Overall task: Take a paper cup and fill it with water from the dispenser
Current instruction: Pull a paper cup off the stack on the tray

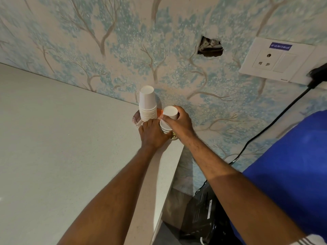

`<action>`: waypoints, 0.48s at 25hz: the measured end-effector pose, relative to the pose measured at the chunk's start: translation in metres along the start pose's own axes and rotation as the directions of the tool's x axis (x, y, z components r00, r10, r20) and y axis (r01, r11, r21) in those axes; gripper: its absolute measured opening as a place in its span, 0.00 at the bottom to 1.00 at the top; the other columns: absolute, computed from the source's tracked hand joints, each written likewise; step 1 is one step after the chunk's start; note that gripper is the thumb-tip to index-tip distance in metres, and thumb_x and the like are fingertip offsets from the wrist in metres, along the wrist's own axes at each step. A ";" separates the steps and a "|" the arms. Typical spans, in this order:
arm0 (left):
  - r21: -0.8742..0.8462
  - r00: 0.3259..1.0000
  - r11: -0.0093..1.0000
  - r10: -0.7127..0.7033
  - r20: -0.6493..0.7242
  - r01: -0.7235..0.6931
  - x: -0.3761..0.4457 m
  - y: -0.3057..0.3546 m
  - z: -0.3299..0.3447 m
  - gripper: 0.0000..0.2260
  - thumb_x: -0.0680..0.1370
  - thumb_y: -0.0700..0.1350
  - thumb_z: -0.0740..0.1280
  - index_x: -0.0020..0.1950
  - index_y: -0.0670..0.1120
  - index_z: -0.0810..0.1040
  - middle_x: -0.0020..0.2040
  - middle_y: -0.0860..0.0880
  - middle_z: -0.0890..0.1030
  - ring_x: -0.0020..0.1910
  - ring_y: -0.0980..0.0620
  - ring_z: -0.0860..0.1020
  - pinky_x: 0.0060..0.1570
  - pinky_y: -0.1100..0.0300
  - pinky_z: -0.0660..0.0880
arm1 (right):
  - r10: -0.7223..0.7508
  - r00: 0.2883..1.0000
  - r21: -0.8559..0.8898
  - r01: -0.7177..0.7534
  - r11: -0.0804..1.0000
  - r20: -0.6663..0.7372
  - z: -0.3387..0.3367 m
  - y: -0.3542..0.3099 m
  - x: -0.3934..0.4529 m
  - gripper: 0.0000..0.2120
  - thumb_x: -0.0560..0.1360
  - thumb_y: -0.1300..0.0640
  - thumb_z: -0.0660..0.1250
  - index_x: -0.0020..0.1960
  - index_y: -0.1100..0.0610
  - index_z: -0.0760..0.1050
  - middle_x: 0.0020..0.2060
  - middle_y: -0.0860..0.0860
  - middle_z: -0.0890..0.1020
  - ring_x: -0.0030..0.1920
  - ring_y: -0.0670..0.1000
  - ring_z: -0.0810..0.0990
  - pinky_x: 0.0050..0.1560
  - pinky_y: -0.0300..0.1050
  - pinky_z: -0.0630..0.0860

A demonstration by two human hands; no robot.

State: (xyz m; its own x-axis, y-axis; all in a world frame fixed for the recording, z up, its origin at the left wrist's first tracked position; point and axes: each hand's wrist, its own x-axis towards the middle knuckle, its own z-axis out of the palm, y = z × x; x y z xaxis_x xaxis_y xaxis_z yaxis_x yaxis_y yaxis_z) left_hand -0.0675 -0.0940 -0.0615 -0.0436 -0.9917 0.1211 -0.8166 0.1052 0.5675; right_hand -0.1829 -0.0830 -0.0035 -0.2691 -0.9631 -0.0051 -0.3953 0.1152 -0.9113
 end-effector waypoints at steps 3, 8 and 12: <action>0.018 1.000 1.000 -0.020 0.019 0.020 0.002 0.000 0.002 0.40 0.73 0.65 0.79 0.78 0.48 0.72 0.75 0.44 0.80 0.76 0.39 0.75 0.77 0.38 0.68 | -0.035 0.999 0.048 0.036 0.998 -0.028 -0.002 -0.003 0.000 0.28 0.72 0.46 0.77 0.69 0.50 0.73 0.65 0.48 0.80 0.63 0.50 0.77 0.65 0.51 0.77; 0.082 0.998 0.996 -0.046 0.049 0.042 0.003 0.004 0.001 0.36 0.74 0.65 0.78 0.75 0.47 0.75 0.74 0.44 0.80 0.75 0.40 0.76 0.77 0.40 0.68 | -0.056 0.993 0.150 0.071 0.986 -0.100 -0.009 -0.013 0.001 0.29 0.71 0.46 0.77 0.69 0.50 0.74 0.64 0.47 0.80 0.60 0.46 0.77 0.60 0.45 0.76; 0.111 0.998 0.993 -0.038 0.052 0.032 -0.001 0.007 -0.003 0.34 0.74 0.63 0.78 0.73 0.46 0.76 0.73 0.44 0.81 0.73 0.40 0.78 0.76 0.40 0.70 | -0.071 0.981 0.253 0.116 0.961 -0.179 -0.020 -0.021 0.000 0.29 0.68 0.42 0.78 0.66 0.48 0.75 0.61 0.45 0.80 0.60 0.47 0.79 0.58 0.45 0.77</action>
State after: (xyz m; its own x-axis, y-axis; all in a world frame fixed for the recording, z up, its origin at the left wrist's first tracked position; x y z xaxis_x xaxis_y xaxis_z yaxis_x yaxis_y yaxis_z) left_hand -0.0716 -0.0925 -0.0547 -0.0421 -0.9975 0.0566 -0.8764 0.0641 0.4774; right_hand -0.1923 -0.0805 0.0234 -0.3935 -0.9095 0.1340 -0.1890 -0.0626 -0.9800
